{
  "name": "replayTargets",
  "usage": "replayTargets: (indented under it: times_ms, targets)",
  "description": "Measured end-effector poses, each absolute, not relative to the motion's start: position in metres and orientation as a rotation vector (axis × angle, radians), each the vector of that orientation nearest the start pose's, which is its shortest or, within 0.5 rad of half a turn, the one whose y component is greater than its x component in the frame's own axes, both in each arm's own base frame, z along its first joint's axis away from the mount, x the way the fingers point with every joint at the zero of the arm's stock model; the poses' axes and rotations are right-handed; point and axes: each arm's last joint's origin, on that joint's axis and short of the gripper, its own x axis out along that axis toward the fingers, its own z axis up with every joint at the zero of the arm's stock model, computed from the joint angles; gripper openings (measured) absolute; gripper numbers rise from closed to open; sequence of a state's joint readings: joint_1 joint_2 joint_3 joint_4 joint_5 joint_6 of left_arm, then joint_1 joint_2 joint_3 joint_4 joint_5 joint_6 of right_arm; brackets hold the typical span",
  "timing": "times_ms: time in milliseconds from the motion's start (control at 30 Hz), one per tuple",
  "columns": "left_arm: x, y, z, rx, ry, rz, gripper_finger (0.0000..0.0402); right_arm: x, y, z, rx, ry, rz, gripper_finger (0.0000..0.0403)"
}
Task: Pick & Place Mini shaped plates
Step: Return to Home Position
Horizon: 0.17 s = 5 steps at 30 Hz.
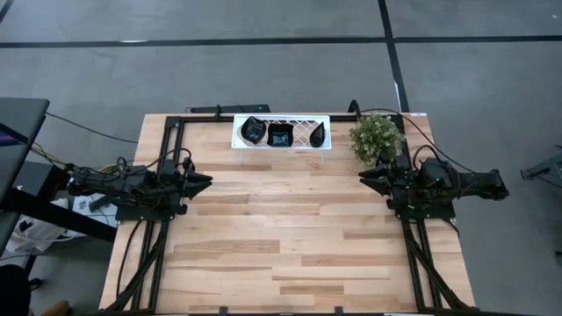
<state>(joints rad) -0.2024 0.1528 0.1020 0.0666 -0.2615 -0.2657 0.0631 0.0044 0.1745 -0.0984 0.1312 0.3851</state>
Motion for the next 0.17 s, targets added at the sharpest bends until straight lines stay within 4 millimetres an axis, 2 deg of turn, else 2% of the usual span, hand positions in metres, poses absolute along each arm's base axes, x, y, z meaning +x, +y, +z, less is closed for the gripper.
replayTargets:
  times_ms: [167]
  targets:
    - [0.1019, -0.0133, 0.1929, -0.27, -0.026, 0.056, 0.0082, 0.0836, 0.0015, 0.2122, 0.392, -0.084, -0.053, 0.0108]
